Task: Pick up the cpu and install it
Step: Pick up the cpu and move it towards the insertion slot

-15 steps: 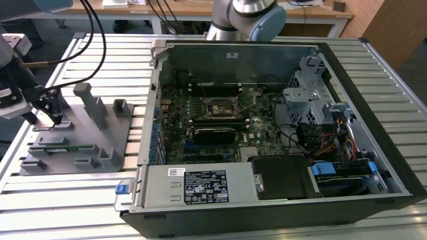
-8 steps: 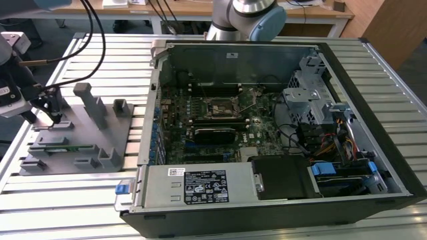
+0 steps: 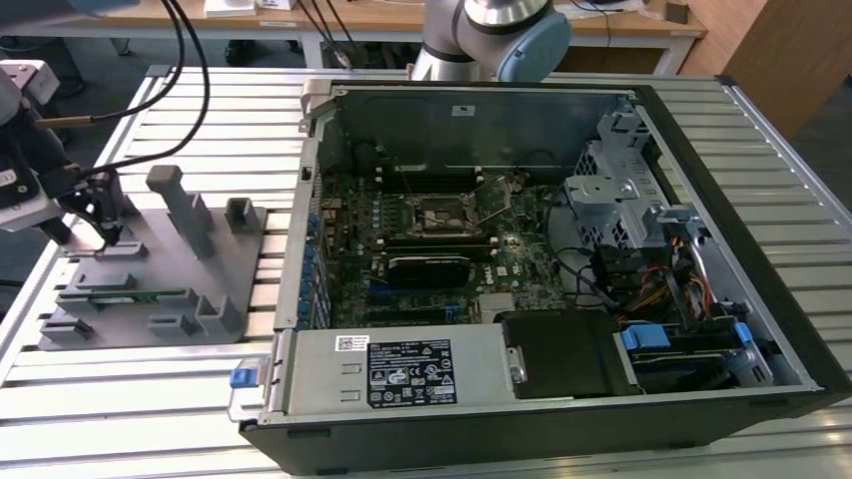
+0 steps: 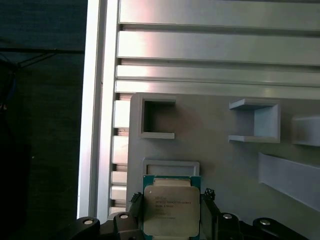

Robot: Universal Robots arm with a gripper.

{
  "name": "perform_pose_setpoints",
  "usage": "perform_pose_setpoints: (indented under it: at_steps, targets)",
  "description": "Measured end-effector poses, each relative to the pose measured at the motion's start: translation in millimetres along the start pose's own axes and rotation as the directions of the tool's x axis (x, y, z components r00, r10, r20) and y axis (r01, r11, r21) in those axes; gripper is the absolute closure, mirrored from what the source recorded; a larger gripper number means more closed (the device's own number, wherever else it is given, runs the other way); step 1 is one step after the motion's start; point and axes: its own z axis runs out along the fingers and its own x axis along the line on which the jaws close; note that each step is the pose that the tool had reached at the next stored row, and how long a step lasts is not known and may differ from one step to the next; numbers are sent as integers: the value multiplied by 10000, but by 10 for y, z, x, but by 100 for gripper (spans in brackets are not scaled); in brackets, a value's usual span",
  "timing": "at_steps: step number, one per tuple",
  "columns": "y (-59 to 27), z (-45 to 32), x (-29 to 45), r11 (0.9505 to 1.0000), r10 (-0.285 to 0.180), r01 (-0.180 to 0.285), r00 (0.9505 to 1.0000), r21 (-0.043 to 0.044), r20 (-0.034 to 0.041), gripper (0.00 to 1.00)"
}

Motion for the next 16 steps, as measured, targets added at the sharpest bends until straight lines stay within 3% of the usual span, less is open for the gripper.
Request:
perform_pose_setpoints:
  at_steps: [16]
  targets:
    - [4, -68, 3, 10000, 0, 0, 10000, 0, 9, 46]
